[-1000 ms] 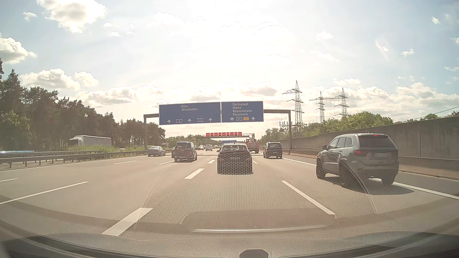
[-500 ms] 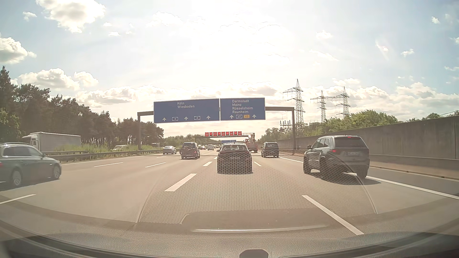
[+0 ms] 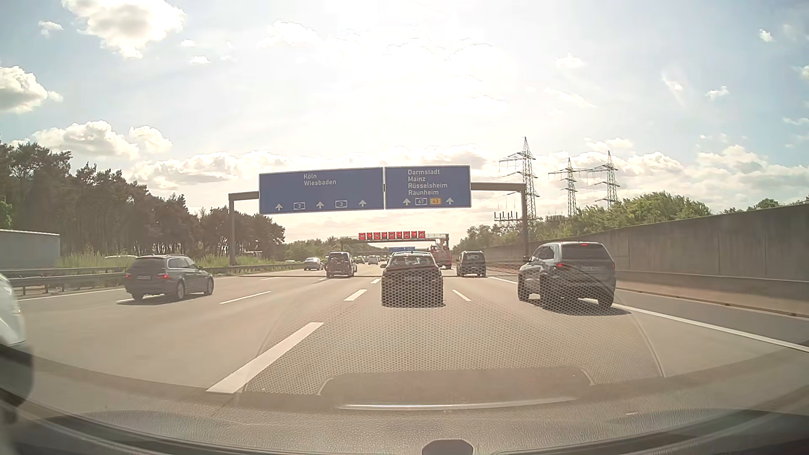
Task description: Follow the waypoints while adhering to traffic rules and regulations
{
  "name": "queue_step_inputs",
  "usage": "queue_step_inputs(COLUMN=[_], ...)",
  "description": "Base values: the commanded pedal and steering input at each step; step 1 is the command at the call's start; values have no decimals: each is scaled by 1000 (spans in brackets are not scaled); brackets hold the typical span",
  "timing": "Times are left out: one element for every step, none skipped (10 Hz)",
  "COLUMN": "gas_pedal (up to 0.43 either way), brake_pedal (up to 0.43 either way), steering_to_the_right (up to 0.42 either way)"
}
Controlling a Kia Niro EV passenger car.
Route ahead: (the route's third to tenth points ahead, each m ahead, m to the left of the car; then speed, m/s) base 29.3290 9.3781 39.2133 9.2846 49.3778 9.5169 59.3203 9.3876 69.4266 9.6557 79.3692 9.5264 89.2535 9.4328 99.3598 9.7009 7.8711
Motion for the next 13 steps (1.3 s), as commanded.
queue_step_inputs(gas_pedal=[110,110,110,110,110,110,110,59,0,0,0,0,0], brake_pedal=[0,0,0,0,0,0,0,0,0,0,0,0,0], steering_to_the_right=[1,1,1,1,1,1,2,2,1,1,0,-3,-5])
